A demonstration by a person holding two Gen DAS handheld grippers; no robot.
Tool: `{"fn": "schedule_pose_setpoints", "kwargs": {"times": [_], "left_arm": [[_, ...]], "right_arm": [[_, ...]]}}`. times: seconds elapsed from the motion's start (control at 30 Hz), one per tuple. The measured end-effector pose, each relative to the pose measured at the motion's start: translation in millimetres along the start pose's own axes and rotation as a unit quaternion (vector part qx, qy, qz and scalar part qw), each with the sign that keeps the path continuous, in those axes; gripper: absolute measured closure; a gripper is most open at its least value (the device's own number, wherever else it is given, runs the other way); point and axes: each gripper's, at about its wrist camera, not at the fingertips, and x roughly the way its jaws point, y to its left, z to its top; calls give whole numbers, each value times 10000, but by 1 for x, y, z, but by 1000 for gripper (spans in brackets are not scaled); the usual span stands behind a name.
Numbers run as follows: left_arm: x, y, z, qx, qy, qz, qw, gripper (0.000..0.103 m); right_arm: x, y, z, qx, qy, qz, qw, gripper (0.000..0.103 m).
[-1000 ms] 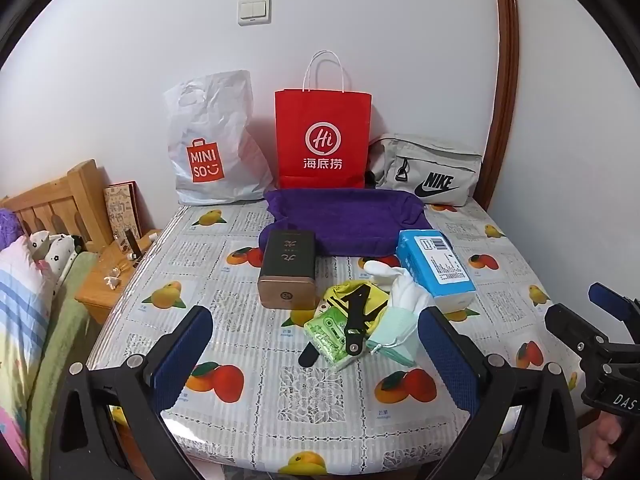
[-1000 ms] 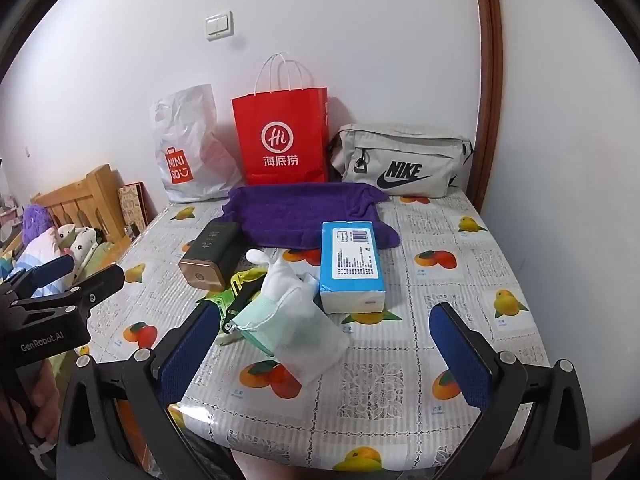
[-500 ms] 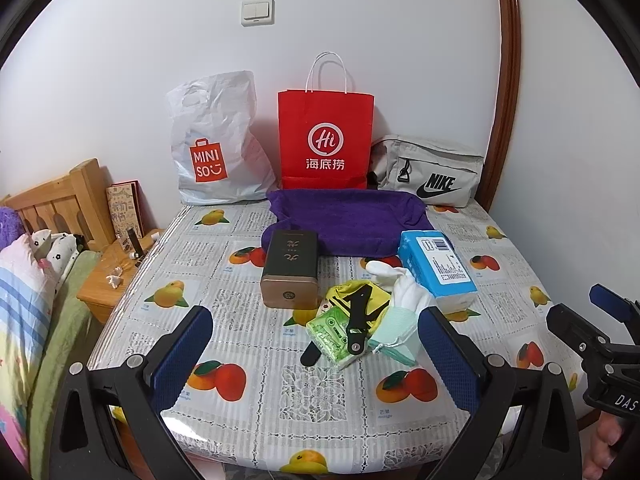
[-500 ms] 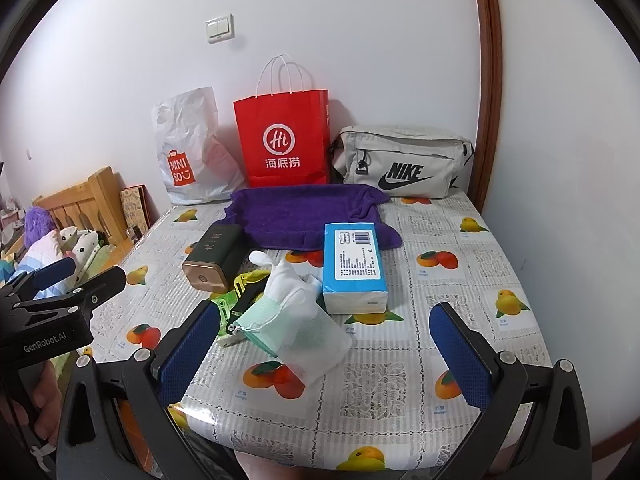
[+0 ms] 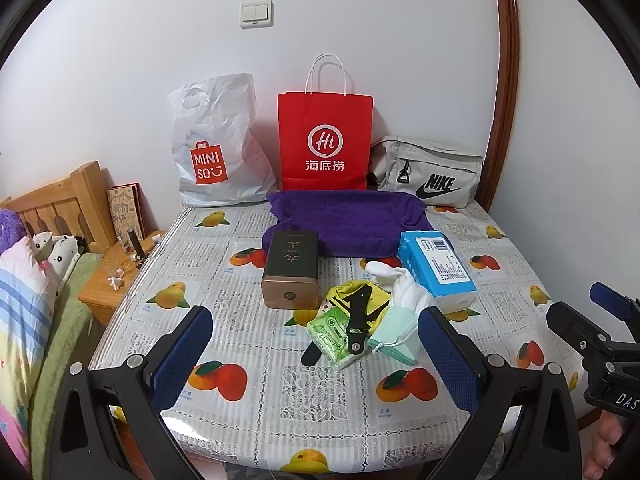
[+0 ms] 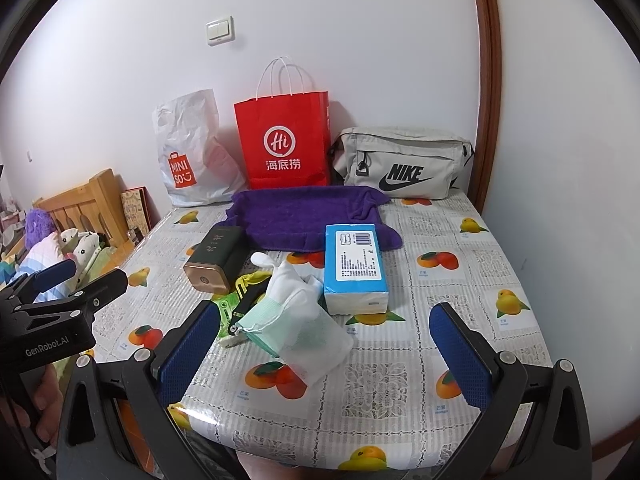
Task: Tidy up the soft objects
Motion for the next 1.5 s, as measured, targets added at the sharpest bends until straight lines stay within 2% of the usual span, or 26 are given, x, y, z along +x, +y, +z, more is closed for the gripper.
{"fn": "schedule_pose_setpoints", "kwargs": {"times": [1.5], "left_arm": [[-5, 2, 1, 33, -35, 19, 10000, 0]], "right_arm": [[-8, 5, -2, -31, -120, 42, 9999, 0]]}}
